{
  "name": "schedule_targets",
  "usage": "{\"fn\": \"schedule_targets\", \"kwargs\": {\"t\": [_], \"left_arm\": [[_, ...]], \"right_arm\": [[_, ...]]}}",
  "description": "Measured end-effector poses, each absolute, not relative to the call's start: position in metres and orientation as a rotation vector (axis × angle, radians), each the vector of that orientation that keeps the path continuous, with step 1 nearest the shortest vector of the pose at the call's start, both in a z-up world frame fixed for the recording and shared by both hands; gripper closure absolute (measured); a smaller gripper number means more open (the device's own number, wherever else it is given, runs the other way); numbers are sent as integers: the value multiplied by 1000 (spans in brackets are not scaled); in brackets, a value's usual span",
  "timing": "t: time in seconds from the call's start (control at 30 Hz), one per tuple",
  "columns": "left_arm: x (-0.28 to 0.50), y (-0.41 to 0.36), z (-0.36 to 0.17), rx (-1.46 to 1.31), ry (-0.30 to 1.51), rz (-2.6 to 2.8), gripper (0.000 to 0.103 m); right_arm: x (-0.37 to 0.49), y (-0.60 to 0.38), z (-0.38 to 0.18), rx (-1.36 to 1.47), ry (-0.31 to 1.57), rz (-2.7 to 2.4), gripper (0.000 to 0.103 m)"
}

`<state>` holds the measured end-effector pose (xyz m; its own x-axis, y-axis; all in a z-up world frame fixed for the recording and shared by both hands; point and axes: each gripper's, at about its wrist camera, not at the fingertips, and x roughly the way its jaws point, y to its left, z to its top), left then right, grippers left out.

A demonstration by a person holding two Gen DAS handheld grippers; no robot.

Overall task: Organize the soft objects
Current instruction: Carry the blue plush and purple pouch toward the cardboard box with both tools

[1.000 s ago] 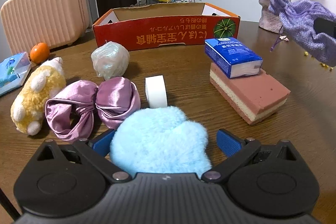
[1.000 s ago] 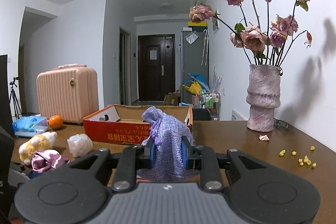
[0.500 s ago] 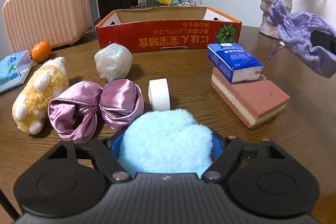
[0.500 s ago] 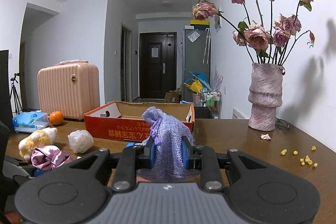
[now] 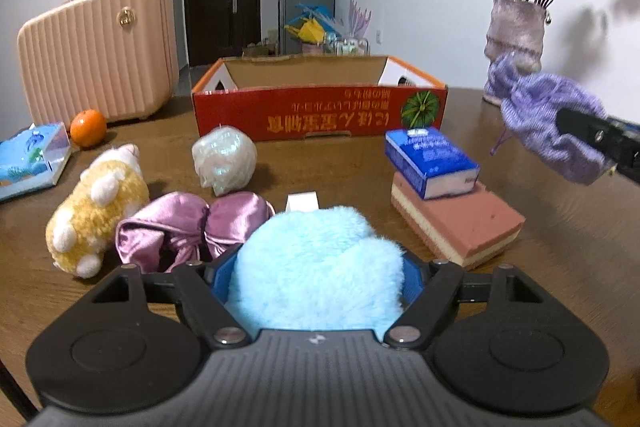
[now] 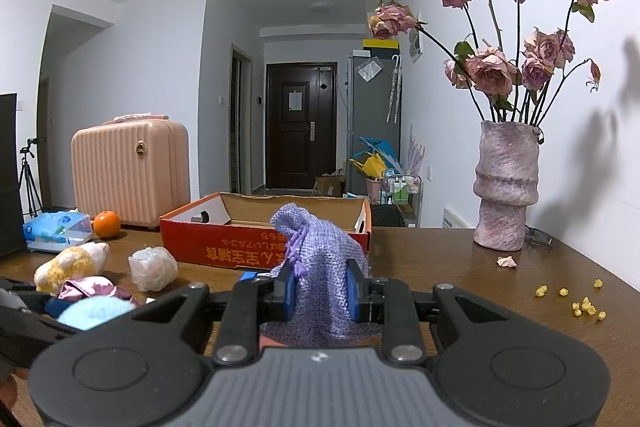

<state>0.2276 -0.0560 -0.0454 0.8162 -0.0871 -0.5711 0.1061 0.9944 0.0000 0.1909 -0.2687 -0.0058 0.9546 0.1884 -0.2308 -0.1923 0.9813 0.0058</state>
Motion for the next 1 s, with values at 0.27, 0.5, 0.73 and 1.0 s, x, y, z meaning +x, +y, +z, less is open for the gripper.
{"fn": "schedule_targets", "kwargs": {"t": [0.27, 0.5, 0.73, 1.0], "left_arm": [[215, -51, -29, 15, 527, -105, 26], [211, -45, -19, -7, 479, -93, 26], [208, -44, -13, -3, 450, -92, 26], [213, -41, -3, -16, 415, -81, 26]], "right_arm": [[191, -267, -7, -20, 229, 196, 79], [189, -263, -9, -28, 222, 205, 79], [189, -259, -10, -27, 219, 206, 79], [196, -253, -9, -11, 196, 202, 79]]}}
